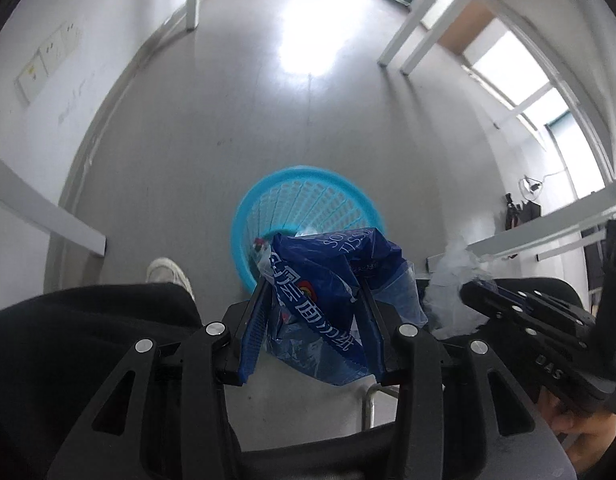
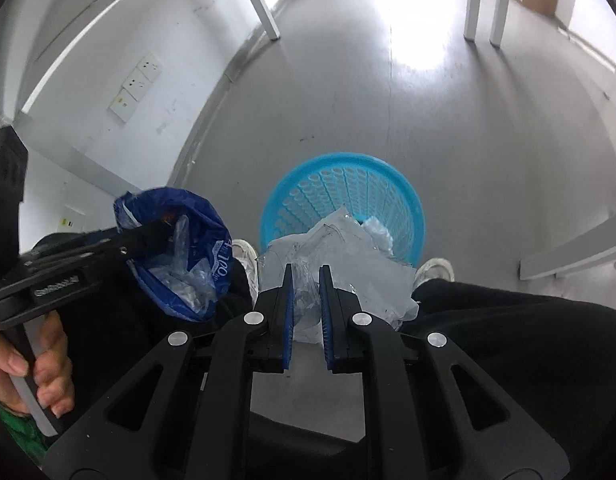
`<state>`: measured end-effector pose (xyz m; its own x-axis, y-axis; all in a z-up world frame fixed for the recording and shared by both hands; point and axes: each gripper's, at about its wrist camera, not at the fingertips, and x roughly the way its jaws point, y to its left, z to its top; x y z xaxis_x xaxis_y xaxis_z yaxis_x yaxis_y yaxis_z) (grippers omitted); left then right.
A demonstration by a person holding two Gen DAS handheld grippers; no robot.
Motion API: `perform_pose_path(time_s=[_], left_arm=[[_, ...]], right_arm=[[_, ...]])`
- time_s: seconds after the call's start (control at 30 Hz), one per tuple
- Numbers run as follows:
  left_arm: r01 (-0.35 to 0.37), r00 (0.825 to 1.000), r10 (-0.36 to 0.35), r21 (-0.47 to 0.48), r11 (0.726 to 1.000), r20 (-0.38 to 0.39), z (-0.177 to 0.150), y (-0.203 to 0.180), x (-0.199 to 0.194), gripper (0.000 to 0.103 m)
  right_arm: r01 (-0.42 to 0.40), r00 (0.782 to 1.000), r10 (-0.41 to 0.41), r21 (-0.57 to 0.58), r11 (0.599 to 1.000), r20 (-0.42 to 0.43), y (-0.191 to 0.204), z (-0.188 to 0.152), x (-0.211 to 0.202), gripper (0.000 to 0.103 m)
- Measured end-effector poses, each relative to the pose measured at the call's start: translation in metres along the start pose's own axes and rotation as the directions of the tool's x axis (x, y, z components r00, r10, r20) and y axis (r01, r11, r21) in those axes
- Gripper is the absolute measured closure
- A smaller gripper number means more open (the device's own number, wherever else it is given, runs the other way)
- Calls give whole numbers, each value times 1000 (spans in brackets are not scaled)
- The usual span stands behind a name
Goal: Collect trash
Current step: 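Carry the blue bag and plastic wrap down over the wastebasket with both tools, then open both tools to drop the bag and plastic wrap into the wastebasket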
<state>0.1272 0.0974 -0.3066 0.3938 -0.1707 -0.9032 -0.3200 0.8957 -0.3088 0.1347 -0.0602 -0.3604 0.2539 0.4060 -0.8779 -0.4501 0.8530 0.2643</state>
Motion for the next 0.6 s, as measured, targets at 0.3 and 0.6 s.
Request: perform_pose_path(time_s=[0.3,0.6], left_arm=[[-34,998,32,-39,999,-46,21,2,43,62],[-132,990,132,3,991,-50,42,-4,77,62]], right_arm=[[4,998,-1,46,999,-65,-23,20,39,92],[13,987,3,98,995,-160,-41,50,96,92]])
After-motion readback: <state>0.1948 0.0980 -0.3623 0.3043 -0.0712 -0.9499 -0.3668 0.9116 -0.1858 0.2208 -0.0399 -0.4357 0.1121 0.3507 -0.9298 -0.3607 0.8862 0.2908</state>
